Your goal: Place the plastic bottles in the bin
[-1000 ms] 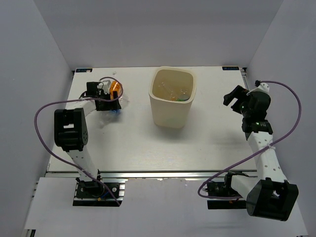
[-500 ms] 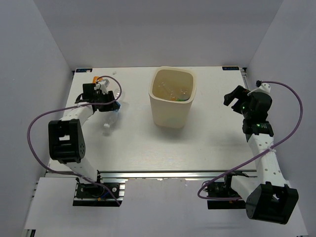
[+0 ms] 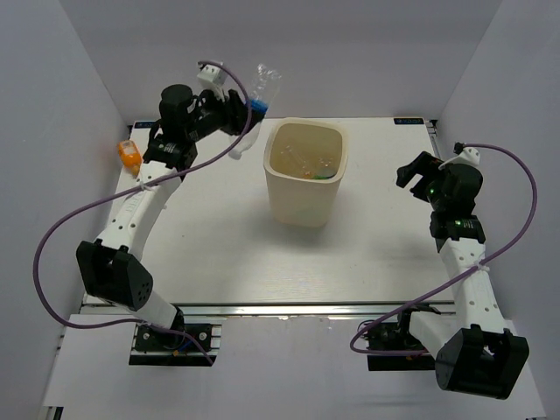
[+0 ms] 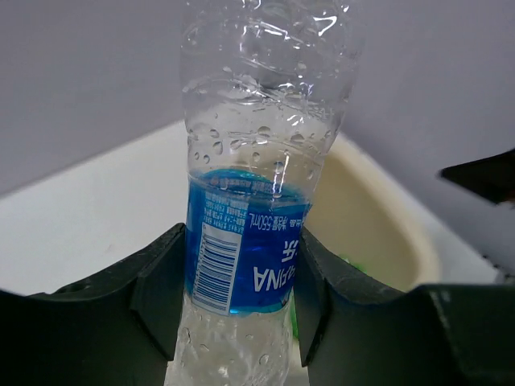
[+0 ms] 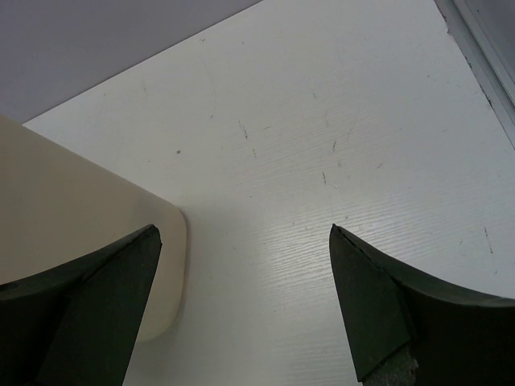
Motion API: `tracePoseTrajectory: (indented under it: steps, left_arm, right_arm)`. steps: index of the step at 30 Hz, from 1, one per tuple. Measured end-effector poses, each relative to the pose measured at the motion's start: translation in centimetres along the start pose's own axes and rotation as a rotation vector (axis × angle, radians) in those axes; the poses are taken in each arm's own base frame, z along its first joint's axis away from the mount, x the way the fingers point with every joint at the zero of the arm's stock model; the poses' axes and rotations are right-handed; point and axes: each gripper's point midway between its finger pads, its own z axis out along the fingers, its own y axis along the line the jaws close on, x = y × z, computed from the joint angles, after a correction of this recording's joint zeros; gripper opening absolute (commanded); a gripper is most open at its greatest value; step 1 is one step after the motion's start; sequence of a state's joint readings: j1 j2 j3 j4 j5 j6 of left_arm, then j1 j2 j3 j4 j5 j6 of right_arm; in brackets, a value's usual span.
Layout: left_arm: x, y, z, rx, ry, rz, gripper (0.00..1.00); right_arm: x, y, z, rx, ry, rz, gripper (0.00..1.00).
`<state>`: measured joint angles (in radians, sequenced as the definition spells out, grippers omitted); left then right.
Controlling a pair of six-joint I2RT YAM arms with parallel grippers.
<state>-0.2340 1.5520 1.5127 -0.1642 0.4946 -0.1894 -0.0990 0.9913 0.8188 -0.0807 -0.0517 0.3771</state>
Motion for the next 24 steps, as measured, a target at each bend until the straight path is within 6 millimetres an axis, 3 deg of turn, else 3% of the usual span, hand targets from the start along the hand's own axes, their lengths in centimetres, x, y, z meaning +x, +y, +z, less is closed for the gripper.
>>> tracePoseTrajectory:
  steps: [3, 7, 10, 13, 16, 17, 19, 24]
  left_arm:
    - [-4.7, -5.5, 0.6, 0.139, -0.123, 0.021, 0.43]
    - [-6.6, -9.6, 1.4, 0.258, -0.193, 0.000, 0.45]
    - [-5.8, -11.4, 3.3, 0.295, -0.202, -0.043, 0.50]
    - [-3.3, -13.3, 5.9, 0.338, -0.164, -0.079, 0.55]
    - [0.2, -14.4, 8.0, 0.358, -0.084, -0.104, 0.75]
    - [1.2, -14.5, 8.4, 0.357, -0.055, -0.110, 0.87]
    - [2.3, -14.6, 8.6, 0.355, -0.027, -0.109, 0.98]
    - [2.2, -14.4, 8.1, 0.334, -0.035, -0.094, 0.98]
  right_arm:
    - [-0.1, 0.0, -0.1, -0.002, -0.004, -0.001, 0.89]
    - [-0.1, 0.0, -0.1, -0.001, -0.004, -0.005, 0.89]
    - [0.2, -0.1, 0.0, 0.001, 0.001, -0.004, 0.89]
    - [0.7, -0.3, 0.0, 0.002, 0.015, -0.005, 0.89]
    - [0.7, -0.4, 0.1, 0.009, 0.013, -0.009, 0.89]
    - [0.7, -0.5, 0.1, 0.013, 0.011, -0.009, 0.89]
    - [0.6, -0.7, 0.1, 0.024, 0.009, -0.010, 0.89]
    - [0.7, -0.9, 0.2, 0.033, 0.011, -0.009, 0.89]
